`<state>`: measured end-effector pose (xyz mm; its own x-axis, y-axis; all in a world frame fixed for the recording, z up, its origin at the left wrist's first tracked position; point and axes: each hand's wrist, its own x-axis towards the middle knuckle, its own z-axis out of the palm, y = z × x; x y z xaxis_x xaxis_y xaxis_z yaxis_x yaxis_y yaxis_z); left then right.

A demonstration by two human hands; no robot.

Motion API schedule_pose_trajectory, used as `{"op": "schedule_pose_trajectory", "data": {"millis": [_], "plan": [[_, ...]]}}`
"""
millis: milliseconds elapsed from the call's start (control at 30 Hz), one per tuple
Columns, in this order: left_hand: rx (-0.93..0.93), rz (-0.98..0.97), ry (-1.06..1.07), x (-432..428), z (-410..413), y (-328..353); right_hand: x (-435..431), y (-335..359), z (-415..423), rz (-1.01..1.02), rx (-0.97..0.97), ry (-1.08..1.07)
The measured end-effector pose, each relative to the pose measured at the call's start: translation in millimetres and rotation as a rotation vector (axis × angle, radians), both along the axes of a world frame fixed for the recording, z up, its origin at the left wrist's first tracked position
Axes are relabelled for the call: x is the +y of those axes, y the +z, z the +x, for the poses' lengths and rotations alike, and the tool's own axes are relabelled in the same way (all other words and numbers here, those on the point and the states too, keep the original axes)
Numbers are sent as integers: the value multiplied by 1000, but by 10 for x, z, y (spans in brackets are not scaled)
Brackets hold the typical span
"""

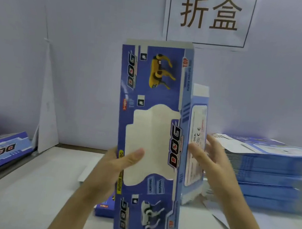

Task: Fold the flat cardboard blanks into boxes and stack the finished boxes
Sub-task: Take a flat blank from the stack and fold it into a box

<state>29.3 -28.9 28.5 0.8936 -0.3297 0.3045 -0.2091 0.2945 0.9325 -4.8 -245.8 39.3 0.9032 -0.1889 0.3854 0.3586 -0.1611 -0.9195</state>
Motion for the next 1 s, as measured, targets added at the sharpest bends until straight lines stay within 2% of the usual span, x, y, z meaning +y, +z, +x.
{"op": "schedule_pose_trajectory", "data": {"millis": [67,200,367,433,633,1000], "plan": [[-3,17,-4,38,0,-3,-55,-6,-1,77,27,103],[23,68,75,34,11,-32,-79,-55,17,226,-6,56],[-19,202,74,80,2,4,-23,-18,-19,209,91,137],[-39,238,86,82,-5,11,16,-18,-29,170,104,109],[9,182,100,59,-45,26,54,-98,5,249,117,-11],[29,125,81,82,-81,68,38,-57,-20,239,96,44]]}}
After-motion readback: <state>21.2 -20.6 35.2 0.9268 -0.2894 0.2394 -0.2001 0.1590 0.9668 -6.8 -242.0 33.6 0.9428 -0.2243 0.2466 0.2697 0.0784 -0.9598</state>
